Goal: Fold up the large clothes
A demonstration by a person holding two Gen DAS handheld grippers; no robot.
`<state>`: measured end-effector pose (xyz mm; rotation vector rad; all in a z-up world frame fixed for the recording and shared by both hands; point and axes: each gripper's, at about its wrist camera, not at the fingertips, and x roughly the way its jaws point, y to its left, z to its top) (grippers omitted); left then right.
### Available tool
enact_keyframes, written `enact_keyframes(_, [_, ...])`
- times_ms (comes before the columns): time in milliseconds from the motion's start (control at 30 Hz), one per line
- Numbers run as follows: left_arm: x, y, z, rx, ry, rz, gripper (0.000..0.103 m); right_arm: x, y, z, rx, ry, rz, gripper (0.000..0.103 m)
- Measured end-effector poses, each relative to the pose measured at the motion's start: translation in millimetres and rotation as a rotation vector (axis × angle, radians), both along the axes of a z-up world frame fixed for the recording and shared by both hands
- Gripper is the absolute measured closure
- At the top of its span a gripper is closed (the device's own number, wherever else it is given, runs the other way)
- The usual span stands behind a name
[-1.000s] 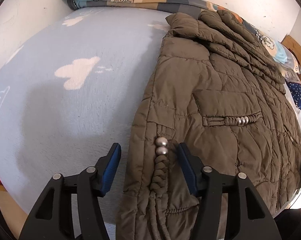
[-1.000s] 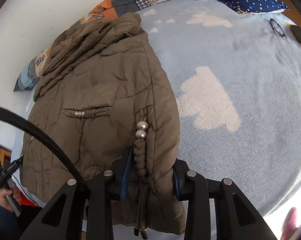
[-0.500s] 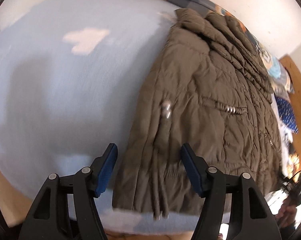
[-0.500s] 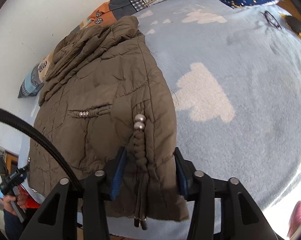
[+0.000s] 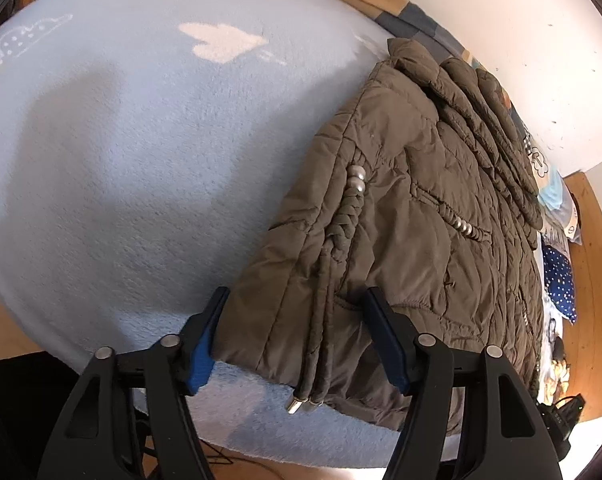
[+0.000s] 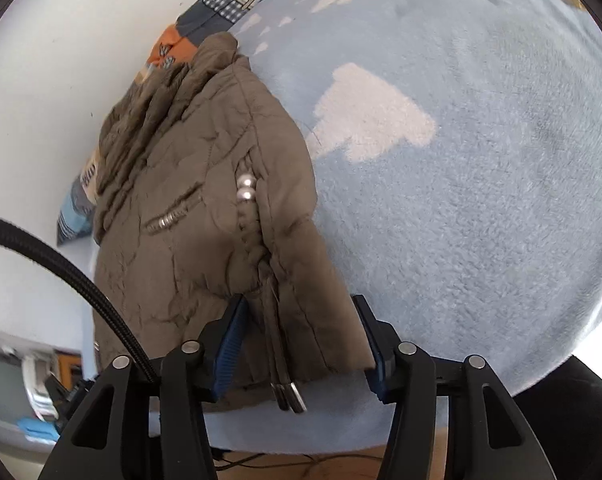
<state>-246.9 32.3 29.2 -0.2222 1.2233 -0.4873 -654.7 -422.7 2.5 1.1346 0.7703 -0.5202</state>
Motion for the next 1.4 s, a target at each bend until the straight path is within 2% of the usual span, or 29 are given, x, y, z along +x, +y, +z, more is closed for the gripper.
enact_keyframes(33, [-1.1,-2.4,1.8,0.007,-0.012,-0.006,0.048,1.8,0.6,1.2,-0.002,-0.014,0.01,0.067])
enact_keyframes(67, [-3.7,-4.3,4.5,0.012,-0.03,-0.013,0.056,4.4,2.0,3.0,-0.009,-0.014,0.022,0.073])
enact_keyframes(133, [-10.9,-10.6,10.4,0.045,-0.081,-0.034,0.064,9.4,6.9,11.0,-0.059,-0.006,0.049,0.082])
enact_keyframes(167, [-13.4,-14.1,12.3,0.061,-0.102,-0.042,0.066,11.7,9.0,14.4,-0.08,0.001,0.061,0.083])
enact_keyframes(267, [-17.5,-20.7,13.6,0.107,-0.145,-0.066,0.067,17.5,11.7,18.0,-0.111,0.023,0.078,0.083])
enact_keyframes(400, [-15.6,-20.7,8.6,0.107,-0.146,-0.063,0.066,16.6,7.6,15.6,-0.095,0.024,0.072,0.082])
enact_keyframes(533, [-16.5,-26.7,5.4,0.139,-0.175,-0.06,0.06,16.1,3.0,8.0,-0.07,0.031,0.054,0.07])
enact_keyframes(600, [-16.6,-28.6,5.7,0.147,-0.184,-0.061,0.06,18.0,1.3,4.9,-0.063,0.039,0.055,0.069])
enact_keyframes(633, [-16.8,-29.1,6.6,0.147,-0.192,-0.066,0.062,18.9,0.8,4.9,-0.063,0.038,0.059,0.071])
enact_keyframes(667, [-17.9,-29.8,8.3,0.143,-0.202,-0.08,0.07,21.3,1.7,6.8,-0.079,0.042,0.07,0.078])
enact_keyframes(767, [-22.7,-32.1,16.1,0.151,-0.25,-0.101,0.078,26.5,7.9,16.6,-0.146,0.048,0.109,0.086])
enact_keyframes(1067, [-32.7,-29.5,48.8,0.114,-0.398,-0.122,0.082,17.9,9.3,37.3,-0.197,-0.033,0.101,0.088])
enact_keyframes(1400, [-24.7,-20.5,68.6,0.013,-0.384,-0.173,0.082,7.0,10.4,59.5,-0.247,-0.113,0.095,0.089])
